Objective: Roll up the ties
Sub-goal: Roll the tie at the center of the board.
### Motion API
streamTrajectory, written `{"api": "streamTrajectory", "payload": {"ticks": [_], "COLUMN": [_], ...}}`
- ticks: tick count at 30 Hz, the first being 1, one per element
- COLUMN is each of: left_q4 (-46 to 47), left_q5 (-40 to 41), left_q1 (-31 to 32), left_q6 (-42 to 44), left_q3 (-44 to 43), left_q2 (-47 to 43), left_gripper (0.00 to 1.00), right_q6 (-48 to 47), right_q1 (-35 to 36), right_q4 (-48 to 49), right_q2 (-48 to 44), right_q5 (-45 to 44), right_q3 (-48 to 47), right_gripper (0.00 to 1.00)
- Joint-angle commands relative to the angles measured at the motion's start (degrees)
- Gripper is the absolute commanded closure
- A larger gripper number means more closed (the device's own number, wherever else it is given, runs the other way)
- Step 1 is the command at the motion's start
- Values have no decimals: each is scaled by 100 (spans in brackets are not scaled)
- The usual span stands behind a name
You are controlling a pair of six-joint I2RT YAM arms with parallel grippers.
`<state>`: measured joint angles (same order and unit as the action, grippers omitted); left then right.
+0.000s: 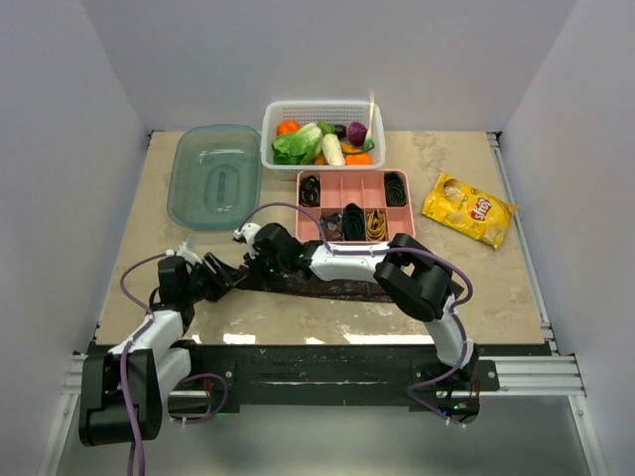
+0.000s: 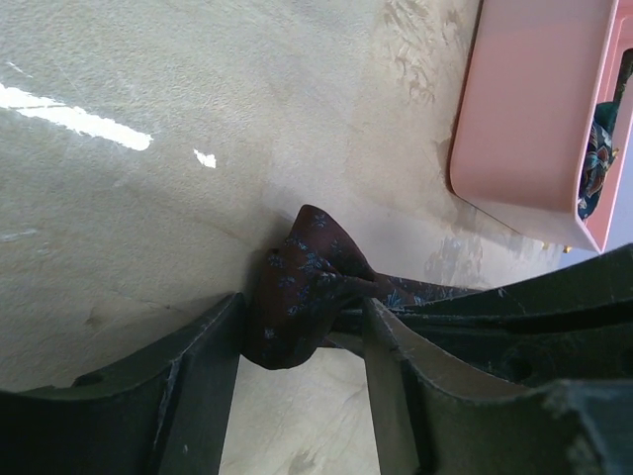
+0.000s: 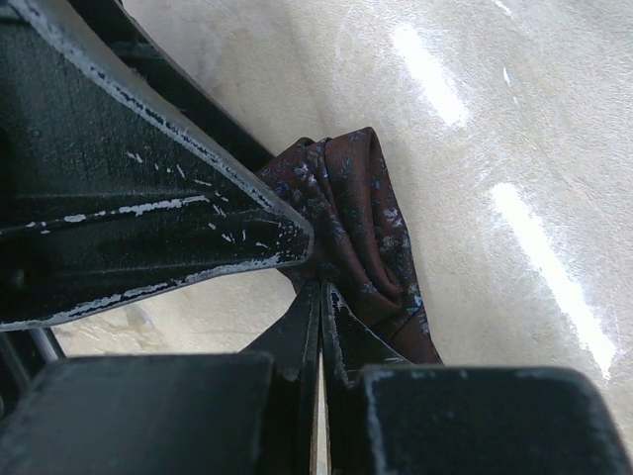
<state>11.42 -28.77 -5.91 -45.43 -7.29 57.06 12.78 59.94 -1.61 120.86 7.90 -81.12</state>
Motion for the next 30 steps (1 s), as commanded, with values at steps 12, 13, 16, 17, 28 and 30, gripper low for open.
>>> {"api": "streamTrajectory", "payload": {"ticks": [12,13,16,17,28,30], "left_q4": [775,748,546,493,-359,-482], "left_q5": [-304,-278,-181,-155,346,407], "left_q1": [64,64,55,64,292,336], "left_q6": [306,359,491,526,693,693], "left_q3": [105,79,-53,-97,-422,-475], "left_q2": [183,174,165,165,-256,-283], "left_gripper": [83,86,92,94,100,100], "right_q6": [173,173,216,217,182,146], "right_q1": [-167,-167,-185,-185,-255,-246], "right_q4": [-279,-288,-296,-296,-542,-587], "right_q2": [-1,-18,-159,-263,-335,-274], "right_q5": [440,440,370,335,-157,-245], "right_q3": [-237,-264,-264,-255,-500,-580], "right_gripper": [100,100,100,100,100,100]}}
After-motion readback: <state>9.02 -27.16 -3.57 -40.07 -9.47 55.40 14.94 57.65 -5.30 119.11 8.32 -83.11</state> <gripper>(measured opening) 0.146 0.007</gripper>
